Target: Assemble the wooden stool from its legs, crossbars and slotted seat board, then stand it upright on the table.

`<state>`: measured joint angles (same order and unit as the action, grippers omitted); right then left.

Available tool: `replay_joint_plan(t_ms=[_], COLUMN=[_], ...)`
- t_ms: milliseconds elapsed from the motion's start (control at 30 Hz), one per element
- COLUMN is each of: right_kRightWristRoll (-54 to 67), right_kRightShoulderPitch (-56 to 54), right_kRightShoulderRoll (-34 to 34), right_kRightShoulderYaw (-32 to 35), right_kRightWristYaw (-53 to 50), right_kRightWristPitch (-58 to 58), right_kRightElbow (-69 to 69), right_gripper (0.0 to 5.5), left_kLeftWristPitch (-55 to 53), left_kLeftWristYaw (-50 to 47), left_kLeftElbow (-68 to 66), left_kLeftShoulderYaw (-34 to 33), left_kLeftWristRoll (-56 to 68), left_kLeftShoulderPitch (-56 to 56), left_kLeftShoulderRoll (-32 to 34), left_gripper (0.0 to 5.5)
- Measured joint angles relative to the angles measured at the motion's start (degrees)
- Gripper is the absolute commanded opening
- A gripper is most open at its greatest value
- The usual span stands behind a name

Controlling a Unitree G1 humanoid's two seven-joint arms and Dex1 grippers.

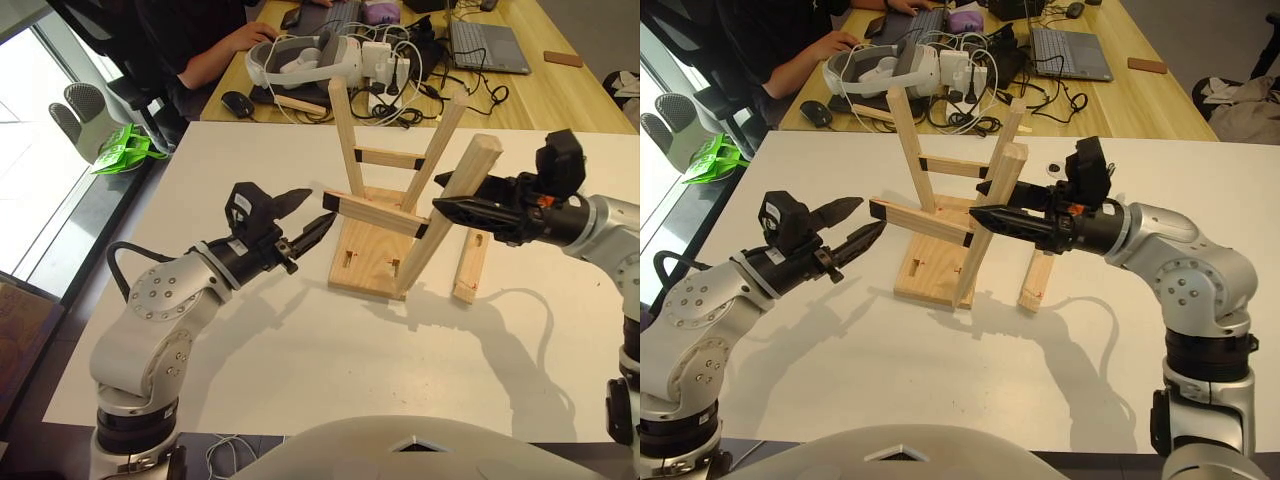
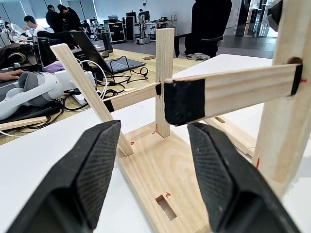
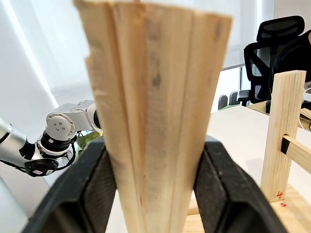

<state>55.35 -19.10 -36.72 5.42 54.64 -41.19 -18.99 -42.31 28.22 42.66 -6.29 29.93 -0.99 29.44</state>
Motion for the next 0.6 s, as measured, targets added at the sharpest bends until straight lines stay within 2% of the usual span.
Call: replay_joint_plan(t_ms=[233,467,600], right_kRightWristRoll=[-3.1,-2.4,-3.5], right_kRightShoulderPitch=[-0.3,-2.2,-1.8], right_kRightShoulderRoll=[2.4,4.5,4.1], right_kRightShoulderYaw=[-0.9,1.8,2.5], right_kRightWristYaw=[5.0,2.5,5.6], right_kRightWristPitch=[6.3,6.2,8.4], right_kRightElbow=[2.2,5.9,6.0], right_gripper=[2.05,2.05,2.05], left_kLeftWristPitch=[0.0,0.4,-2.3], left_kLeftWristYaw=[-0.1,1.2,-2.0], left_kLeftElbow=[0.0,-0.8,-7.9], left_kLeftShoulderYaw=[-0.3,0.7,-4.9], left_kLeftWristRoll=[-0.1,-0.7,-0.6], left_kLeftShoulderPitch=[0.1,1.8,2.0], left_kLeftShoulderRoll=[1.2,3.9,4.2], left_gripper=[2.54,2.54,2.54])
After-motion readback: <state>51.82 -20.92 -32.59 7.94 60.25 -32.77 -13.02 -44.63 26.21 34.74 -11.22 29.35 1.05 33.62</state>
